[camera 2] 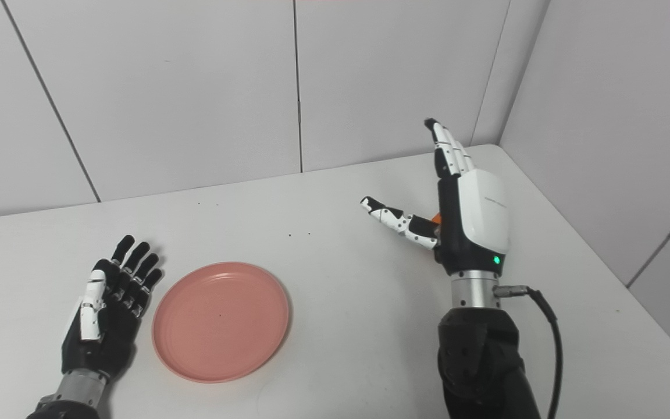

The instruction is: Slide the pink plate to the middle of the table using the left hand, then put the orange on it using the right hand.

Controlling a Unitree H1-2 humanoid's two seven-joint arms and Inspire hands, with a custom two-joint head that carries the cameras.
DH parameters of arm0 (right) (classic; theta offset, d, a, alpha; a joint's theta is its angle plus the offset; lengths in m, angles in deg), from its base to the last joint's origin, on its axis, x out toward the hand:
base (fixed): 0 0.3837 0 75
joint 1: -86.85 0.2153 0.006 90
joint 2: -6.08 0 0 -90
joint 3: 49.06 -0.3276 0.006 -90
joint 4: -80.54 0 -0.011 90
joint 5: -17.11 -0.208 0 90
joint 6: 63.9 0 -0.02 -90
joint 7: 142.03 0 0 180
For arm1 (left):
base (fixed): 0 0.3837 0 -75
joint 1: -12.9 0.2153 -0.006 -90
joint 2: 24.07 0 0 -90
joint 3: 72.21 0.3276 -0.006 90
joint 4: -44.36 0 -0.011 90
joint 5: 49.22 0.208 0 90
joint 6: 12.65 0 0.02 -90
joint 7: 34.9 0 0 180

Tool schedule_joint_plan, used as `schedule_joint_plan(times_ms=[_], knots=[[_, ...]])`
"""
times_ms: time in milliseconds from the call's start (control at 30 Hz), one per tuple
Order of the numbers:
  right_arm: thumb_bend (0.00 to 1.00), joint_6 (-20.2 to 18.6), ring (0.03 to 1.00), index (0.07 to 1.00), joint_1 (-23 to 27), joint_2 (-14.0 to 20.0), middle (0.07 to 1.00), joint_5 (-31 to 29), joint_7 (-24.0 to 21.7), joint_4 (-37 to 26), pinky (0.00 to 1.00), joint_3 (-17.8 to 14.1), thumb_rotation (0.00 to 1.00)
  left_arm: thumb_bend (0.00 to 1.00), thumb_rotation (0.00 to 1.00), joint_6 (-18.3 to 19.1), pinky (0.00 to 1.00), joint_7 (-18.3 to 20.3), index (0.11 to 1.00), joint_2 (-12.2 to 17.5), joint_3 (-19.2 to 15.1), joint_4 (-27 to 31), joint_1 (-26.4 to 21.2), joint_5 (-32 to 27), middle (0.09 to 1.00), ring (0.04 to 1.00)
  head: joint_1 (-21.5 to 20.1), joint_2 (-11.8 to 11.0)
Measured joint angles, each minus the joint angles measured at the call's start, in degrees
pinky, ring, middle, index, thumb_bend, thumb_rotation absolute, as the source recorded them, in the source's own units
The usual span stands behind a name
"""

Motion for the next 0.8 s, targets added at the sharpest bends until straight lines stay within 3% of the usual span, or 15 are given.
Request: schedule_joint_plan(times_ms=[133,333,533,800], knots=[[0.76,-0.18,0.869,0.916,0.07,0.51,0.922,2.28,-0.19,-0.53,0.74,-1.35,0.48,0.39,1.00,0.00,0.97,0.14,0.948,0.03,0.02,-0.10,0.00,-0.04,0.965,0.961,0.00,-0.17],[0.79,-0.68,0.866,0.917,0.65,1.08,0.925,3.61,-1.93,-1.08,0.75,-3.77,0.47,0.38,1.00,0.00,0.97,0.19,0.948,0.03,0.02,-0.19,-0.01,-0.05,0.965,0.961,-0.62,-0.44],[0.81,-4.07,0.861,0.924,1.16,1.45,0.921,6.41,-3.22,-1.64,0.73,-6.05,0.48,0.37,1.00,0.00,0.97,0.20,0.940,0.02,-0.30,-0.28,-0.01,-0.56,0.960,0.958,-1.23,-1.14],[0.85,-7.43,0.853,0.926,1.51,2.61,0.923,9.50,-6.91,-0.35,0.71,-6.60,0.53,0.36,1.00,0.01,0.98,0.20,0.945,0.00,-0.50,-0.40,-0.02,-1.16,0.963,0.962,-1.41,-1.84]])
